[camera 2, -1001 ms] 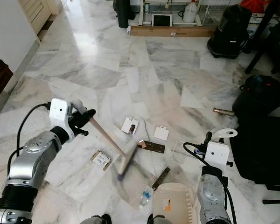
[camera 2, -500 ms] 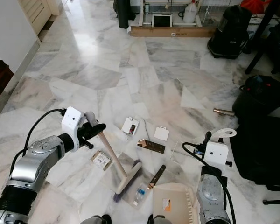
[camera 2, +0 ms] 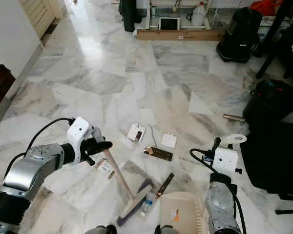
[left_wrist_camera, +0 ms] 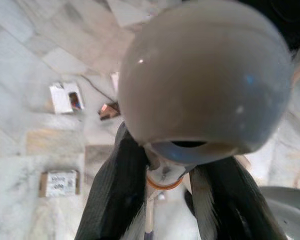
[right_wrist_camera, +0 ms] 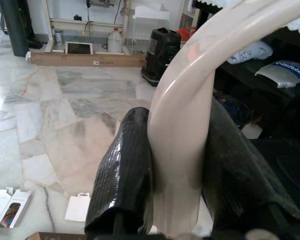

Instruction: Sweep floor

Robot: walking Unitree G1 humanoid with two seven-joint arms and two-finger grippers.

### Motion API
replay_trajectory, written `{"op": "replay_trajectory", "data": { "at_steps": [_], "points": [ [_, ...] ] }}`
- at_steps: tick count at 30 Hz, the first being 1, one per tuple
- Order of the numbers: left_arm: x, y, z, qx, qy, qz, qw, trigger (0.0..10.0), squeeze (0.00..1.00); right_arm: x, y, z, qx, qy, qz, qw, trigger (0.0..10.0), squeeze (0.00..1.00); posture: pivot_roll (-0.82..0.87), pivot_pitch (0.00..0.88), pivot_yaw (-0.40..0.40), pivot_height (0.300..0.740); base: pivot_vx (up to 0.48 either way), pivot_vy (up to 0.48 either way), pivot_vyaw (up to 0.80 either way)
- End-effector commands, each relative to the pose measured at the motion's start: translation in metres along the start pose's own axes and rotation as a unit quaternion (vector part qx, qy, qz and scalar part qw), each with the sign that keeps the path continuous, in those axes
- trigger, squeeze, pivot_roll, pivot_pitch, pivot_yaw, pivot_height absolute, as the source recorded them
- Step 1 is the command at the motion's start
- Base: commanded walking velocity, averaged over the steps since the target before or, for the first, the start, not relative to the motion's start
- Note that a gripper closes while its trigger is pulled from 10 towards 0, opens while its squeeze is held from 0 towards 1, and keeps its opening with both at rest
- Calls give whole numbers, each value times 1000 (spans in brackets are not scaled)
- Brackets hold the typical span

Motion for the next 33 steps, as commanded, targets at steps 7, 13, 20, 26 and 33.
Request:
{"op": "replay_trajectory", "data": {
  "at_steps": [7, 13, 20, 26, 33],
  "points": [
    [33, 16, 8, 14, -104, -69, 992, 10000, 0, -7, -1, -1, -3, 1, 7, 1000, 10000, 0, 135, 162, 13, 740, 0, 0, 0],
    [37, 18, 22, 42, -154, -71, 984, 10000, 0, -10, -3, -1, -4, 5, 10, 1000, 10000, 0, 136, 172, 13, 740, 0, 0, 0],
    [39, 13, 42, 81, -203, -88, 972, 10000, 0, -16, -5, -2, -6, 9, 18, 1000, 10000, 0, 140, 178, 13, 740, 0, 0, 0],
    [20, 13, 55, 133, -196, -21, 971, 10000, 0, -19, -6, -2, -8, 11, 22, 1000, 10000, 0, 137, 177, 11, 740, 0, 0, 0],
    [-22, -19, 102, 292, -144, 110, 939, 10000, 0, -18, -5, -3, -9, 9, 25, 1000, 10000, 0, 139, 185, 9, 740, 0, 0, 0]
  ]
}}
Point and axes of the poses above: a point about 5 cm out from each wrist's last joint towards the gripper, its own y axis pointing out of the wrist towards the gripper, its own z axis along the axis of the wrist's last joint, x = y × z, the point moved 4 cm from there along y, pointing out of the wrist towards the gripper, and after that the axes turned 7 degrees about -y, right-handed, at the moved point
